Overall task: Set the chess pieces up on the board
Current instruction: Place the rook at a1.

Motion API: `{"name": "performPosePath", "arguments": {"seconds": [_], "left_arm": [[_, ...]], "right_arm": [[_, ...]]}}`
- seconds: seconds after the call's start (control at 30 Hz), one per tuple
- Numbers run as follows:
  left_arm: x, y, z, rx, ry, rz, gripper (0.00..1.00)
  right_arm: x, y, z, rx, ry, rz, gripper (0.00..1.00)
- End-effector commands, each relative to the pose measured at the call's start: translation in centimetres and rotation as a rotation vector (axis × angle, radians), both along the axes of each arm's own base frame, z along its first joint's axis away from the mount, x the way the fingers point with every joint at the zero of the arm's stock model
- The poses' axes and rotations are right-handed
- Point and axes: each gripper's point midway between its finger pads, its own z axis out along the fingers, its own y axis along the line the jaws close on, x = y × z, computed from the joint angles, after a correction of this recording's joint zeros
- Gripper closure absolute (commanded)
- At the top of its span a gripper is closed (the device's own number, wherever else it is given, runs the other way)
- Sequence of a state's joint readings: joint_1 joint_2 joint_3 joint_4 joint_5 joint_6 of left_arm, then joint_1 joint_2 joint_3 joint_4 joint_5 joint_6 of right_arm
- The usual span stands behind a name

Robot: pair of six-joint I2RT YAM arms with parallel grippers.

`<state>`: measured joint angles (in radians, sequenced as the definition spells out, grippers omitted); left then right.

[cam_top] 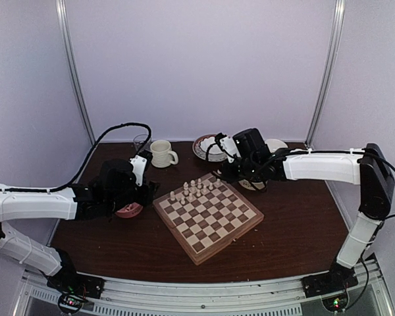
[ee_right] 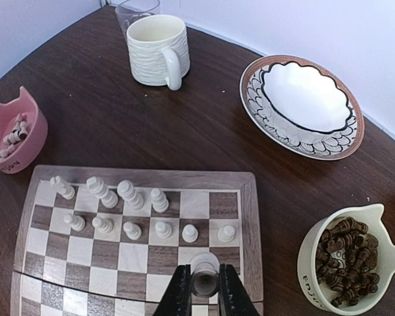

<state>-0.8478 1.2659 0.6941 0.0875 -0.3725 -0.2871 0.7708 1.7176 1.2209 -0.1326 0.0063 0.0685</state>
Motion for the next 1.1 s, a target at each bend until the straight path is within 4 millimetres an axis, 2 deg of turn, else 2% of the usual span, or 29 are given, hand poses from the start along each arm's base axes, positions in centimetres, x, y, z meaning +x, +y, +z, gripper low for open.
{"name": "performPosePath", "arguments": {"seconds": [0.0, 0.27, 0.43, 0.8, 1.07], "left_arm": [[0.3, -0.6, 1.7, -0.052, -0.021, -0.005, 0.43], [0.4, -0.6, 1.5, -0.042, -0.016, -0.006, 0.43], [0.5, -0.6, 1.4, -0.036, -0.016, -0.003, 0.43], [0.5, -0.8, 1.1, -0.029, -0.007, -0.007, 0.43], [0.5, -0.8, 1.0, -0.025, -0.002, -0.008, 0.43]], "right_arm": [[2.7, 0.1, 0.0, 0.010, 0.008, -0.058, 0.94], [6.3, 0.9, -2.6, -0.016, 0.051, -0.082, 0.94], [7.5, 1.7, -4.4, -0.021, 0.091, -0.069, 0.94], [8.4, 2.1, -7.4, -0.057, 0.152, -0.056, 0.94], [8.7, 2.1, -8.1, -0.077, 0.165, -0.058, 0.93]]}}
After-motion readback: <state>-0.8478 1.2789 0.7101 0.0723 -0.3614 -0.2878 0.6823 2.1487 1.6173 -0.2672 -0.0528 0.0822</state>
